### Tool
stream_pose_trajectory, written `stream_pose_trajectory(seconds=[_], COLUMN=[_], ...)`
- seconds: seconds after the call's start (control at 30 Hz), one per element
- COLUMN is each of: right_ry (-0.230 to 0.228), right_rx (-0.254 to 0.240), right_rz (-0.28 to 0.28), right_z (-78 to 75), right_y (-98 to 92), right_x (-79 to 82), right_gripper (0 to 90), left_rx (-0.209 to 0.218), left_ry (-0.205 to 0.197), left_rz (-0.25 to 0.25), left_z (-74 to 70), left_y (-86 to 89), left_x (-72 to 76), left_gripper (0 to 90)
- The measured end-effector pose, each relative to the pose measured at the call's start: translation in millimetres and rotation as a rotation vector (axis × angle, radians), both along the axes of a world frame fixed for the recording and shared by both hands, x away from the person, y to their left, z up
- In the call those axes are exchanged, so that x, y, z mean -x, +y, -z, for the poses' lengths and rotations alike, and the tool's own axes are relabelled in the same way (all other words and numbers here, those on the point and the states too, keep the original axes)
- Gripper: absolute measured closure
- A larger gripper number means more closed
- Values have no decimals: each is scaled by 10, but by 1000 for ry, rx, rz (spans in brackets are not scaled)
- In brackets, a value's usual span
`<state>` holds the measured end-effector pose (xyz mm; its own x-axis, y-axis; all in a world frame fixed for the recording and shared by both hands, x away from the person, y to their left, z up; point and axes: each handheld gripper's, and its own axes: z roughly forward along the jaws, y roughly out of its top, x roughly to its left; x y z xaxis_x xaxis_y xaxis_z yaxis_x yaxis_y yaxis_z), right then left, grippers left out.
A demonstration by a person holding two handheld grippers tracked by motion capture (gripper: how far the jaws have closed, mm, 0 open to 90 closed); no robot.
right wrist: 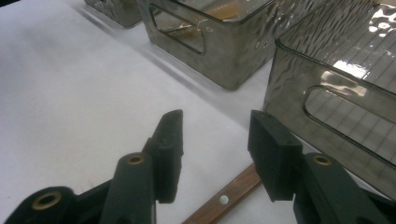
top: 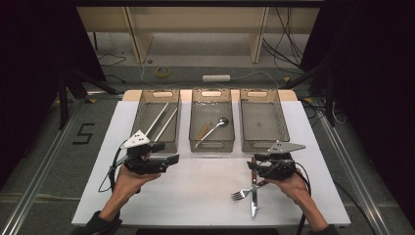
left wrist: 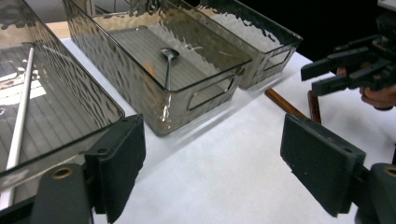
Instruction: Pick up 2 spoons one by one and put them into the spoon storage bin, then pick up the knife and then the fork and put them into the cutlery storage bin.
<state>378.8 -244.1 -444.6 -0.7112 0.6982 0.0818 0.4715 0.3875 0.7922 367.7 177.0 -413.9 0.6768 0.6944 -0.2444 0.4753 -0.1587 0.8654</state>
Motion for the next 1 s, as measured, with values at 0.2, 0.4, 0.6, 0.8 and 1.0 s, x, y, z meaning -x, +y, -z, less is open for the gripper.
stream_pose_trajectory(seconds=[0.2,0.4,0.6,0.8,1.0], right_ry=[6,9,10,5,21], right_rx=[10,21,26,34,51], right_rz=[-3,-13,-25,-36,-47], right_z=[17,42,50,38,81], right_y=[18,43,66,90,112], right_x=[-55,-116,-146,-167,-206], right_gripper=[618,682,752,818,877], left_rx=[-21,-38,-36,-7,-5], left_ry=[-10,-23,-48,-34,-41], left_rz=[-8,-15,-37,-34,-35], left_z=[30,36,24,29,29], left_y=[35,62,120,129,119], left_x=[46,124,201,263,300], left_gripper=[205,205,204,204,202])
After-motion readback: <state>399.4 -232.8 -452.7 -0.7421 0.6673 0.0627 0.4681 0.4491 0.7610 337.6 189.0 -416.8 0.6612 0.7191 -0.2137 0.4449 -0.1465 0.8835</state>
